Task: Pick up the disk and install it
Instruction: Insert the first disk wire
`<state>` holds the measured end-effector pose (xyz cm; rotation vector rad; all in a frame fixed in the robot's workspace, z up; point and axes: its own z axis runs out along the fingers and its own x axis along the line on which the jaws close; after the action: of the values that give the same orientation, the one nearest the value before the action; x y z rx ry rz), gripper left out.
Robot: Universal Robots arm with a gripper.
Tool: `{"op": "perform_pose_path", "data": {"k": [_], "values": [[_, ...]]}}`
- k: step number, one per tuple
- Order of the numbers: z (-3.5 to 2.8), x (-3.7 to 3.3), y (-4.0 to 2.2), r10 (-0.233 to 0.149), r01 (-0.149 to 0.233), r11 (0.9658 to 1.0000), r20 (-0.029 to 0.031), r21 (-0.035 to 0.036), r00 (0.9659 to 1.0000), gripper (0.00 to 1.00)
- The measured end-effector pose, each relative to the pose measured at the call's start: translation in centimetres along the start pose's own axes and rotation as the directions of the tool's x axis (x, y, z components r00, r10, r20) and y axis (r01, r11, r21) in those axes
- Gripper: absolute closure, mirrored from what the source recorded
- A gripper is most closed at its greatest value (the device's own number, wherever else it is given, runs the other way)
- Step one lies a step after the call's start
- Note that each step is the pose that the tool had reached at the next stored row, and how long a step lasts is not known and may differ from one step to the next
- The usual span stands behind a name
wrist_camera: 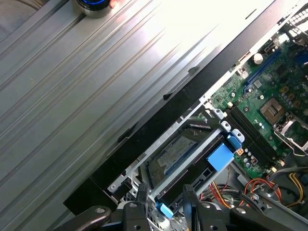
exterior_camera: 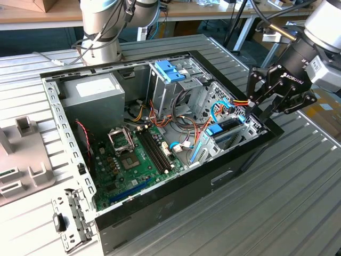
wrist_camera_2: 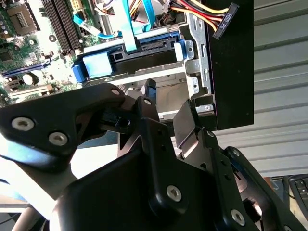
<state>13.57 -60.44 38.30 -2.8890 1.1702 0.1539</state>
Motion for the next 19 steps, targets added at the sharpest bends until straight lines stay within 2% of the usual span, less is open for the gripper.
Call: {"op": "perform_pose_path", "data": {"k": [14, 15, 16, 19], "values": [[-0.12, 0.95, -1.41, -0.001, 0.001, 1.0, 0.0, -0.0001, 1.0, 0.58], [-0.13, 1.04, -1.55, -0.002, 0.002, 1.0, 0.0, -0.0002, 1.0, 0.58], [-0.17, 1.39, -2.05, -0.002, 0.002, 1.0, 0.0001, -0.0002, 1.0, 0.58], [-0.21, 1.7, -2.51, -0.003, 0.003, 1.0, 0.0001, -0.0003, 1.0, 0.58]]}}
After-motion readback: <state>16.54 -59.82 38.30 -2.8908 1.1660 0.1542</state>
